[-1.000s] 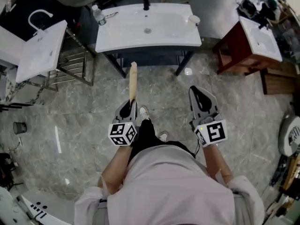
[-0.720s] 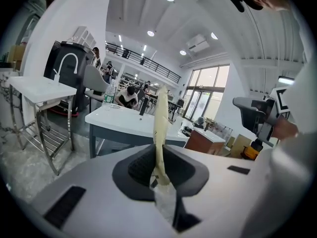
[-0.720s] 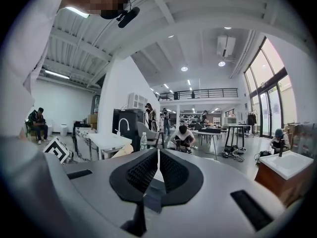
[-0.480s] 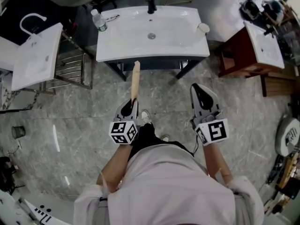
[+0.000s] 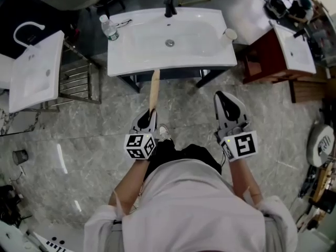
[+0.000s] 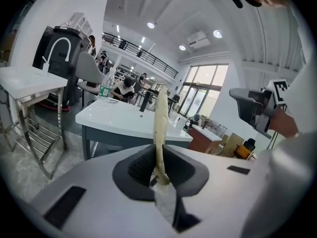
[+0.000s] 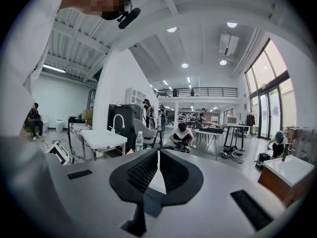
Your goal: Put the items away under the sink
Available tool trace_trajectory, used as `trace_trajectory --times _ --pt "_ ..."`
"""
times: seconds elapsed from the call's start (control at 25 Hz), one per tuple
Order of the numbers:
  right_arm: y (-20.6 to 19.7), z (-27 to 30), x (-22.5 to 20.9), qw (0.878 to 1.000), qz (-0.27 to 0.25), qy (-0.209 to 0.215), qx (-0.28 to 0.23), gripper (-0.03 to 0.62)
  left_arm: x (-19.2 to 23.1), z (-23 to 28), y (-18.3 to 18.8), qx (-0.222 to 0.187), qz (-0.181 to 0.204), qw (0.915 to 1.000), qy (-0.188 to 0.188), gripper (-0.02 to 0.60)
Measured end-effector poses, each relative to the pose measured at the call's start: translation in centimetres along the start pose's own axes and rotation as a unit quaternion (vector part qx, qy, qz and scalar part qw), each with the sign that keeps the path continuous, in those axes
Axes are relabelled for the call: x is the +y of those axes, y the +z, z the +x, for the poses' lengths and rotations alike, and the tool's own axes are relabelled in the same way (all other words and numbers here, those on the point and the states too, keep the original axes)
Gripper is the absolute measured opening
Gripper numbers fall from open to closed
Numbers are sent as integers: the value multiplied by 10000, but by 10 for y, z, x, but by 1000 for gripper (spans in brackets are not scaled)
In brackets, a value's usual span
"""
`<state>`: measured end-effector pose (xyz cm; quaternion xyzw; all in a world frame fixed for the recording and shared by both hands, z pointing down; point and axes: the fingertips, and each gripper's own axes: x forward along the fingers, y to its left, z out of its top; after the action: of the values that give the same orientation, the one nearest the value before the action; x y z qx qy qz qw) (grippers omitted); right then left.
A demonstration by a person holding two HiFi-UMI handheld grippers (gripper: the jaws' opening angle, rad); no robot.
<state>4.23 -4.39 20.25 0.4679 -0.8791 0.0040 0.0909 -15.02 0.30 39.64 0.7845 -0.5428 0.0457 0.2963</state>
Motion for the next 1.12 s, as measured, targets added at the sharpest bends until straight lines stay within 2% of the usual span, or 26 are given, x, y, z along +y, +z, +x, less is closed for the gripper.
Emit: trace_trajectory --times 0.24,0.56,0.84,1.12 --pt "-3 5 0 9999 13 -90 70 38 6 11 -11 212 -18 9997 -79 40" --pt "-14 3 -24 9997 105 -139 148 38 -4 26 -32 551 1 9985 -60 40" --pt "-28 22 -48 10000 46 41 68 38 -12 49 -39 559 144 9983 106 40" --pt "-54 38 -78 9995 25 276 167 40 -11 64 -55 594 194 9965 563 40"
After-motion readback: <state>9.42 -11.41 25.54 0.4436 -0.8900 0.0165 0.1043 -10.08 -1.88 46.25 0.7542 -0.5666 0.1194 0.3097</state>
